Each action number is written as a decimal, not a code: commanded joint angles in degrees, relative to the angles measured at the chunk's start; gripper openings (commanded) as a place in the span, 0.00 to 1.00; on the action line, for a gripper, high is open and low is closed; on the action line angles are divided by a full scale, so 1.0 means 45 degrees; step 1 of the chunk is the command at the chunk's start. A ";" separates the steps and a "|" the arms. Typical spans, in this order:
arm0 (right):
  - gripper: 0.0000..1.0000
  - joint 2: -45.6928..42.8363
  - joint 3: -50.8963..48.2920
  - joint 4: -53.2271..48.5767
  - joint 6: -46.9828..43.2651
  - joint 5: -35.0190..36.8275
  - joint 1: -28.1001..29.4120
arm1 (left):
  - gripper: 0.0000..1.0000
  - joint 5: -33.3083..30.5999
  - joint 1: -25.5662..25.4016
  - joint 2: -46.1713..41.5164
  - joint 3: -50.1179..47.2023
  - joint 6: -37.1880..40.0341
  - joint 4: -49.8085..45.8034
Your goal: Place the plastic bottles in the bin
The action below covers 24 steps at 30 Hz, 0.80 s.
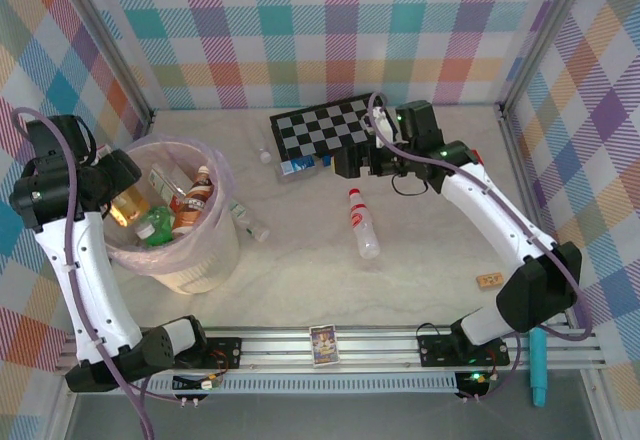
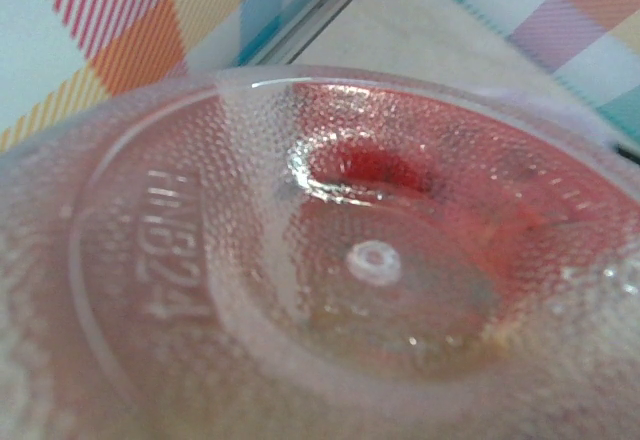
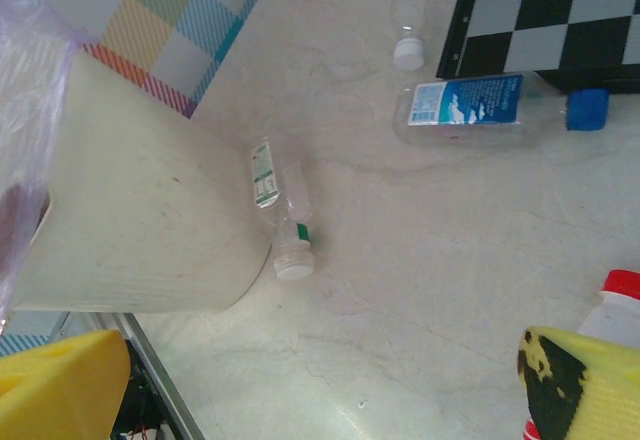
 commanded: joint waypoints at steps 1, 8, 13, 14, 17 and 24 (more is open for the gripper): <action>0.99 0.0469 -0.0234 -0.0082 -0.0043 -0.0564 -0.0113 | 0.50 -0.1243 0.0099 -0.0075 -0.0583 0.0825 -0.1176; 0.99 0.0806 -0.0158 -0.0328 -0.0136 -0.0590 -0.0128 | 0.53 -0.1280 0.0085 0.0110 -0.2094 0.1188 -0.1112; 0.99 0.0865 -0.0199 -0.0287 -0.0040 -0.0569 -0.0119 | 0.56 -0.0858 0.0061 0.0412 -0.3130 0.1336 -0.0538; 0.99 0.0865 -0.0199 -0.0287 -0.0038 -0.0576 -0.0125 | 0.56 -0.0834 0.0061 0.0470 -0.3221 0.1327 -0.0421; 0.99 0.0862 -0.0239 -0.0302 -0.0040 -0.0545 -0.0132 | 0.55 -0.0725 0.0062 0.0690 -0.3524 0.1239 -0.0040; 0.99 0.0845 -0.0317 -0.0228 -0.0067 -0.0527 -0.0132 | 0.55 -0.0823 0.0036 0.1216 -0.4462 0.0992 0.1161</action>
